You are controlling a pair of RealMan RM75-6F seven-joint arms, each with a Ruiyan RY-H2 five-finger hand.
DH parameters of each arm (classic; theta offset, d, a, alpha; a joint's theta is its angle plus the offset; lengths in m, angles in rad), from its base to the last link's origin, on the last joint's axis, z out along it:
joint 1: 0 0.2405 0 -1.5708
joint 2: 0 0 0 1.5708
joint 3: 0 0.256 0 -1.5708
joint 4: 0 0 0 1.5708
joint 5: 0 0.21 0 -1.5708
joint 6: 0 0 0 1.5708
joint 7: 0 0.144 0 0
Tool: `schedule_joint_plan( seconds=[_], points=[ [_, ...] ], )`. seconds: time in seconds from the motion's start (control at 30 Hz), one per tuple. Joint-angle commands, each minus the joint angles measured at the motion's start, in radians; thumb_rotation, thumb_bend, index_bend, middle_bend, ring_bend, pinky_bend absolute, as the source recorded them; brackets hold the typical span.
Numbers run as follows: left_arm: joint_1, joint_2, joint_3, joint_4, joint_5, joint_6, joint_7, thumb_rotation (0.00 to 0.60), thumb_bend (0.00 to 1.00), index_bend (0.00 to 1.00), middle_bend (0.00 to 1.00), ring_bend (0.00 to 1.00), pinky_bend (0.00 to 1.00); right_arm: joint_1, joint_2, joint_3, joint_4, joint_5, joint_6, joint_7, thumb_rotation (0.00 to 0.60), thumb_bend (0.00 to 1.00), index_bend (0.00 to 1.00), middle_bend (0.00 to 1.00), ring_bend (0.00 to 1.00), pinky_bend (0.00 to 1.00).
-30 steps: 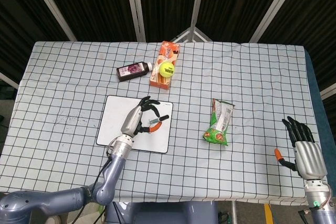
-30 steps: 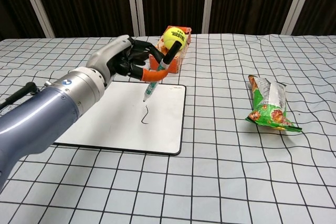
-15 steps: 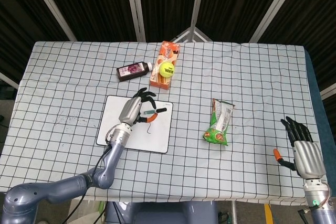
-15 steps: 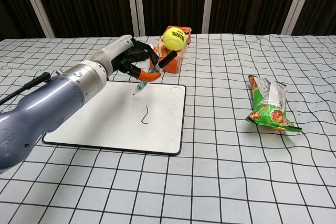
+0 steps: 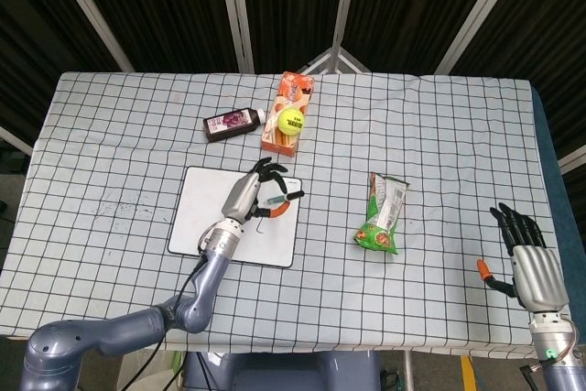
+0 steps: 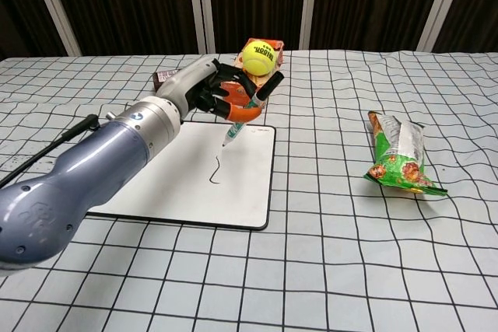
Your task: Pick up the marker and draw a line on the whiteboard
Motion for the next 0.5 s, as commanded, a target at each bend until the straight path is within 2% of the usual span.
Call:
schedule_joint_plan(
  seconds=[0.03, 0.5],
  points=[
    [-0.001, -0.004, 0.004, -0.003, 0.001, 0.0, 0.001, 0.6, 0.51, 0.73, 0.24, 0.07, 0.13, 0.0, 0.0, 0.0, 0.001, 0.001, 0.0, 0.0, 0.6, 0.35, 0.0, 0.0, 0.0, 0.06],
    [0.002, -0.015, 0.012, 0.008, -0.006, -0.005, 0.003, 0.6, 0.51, 0.74, 0.25, 0.07, 0.13, 0.001, 0.001, 0.002, 0.0, 0.005, -0.002, 0.005, 0.6, 0.35, 0.0, 0.0, 0.0, 0.06]
  ],
)
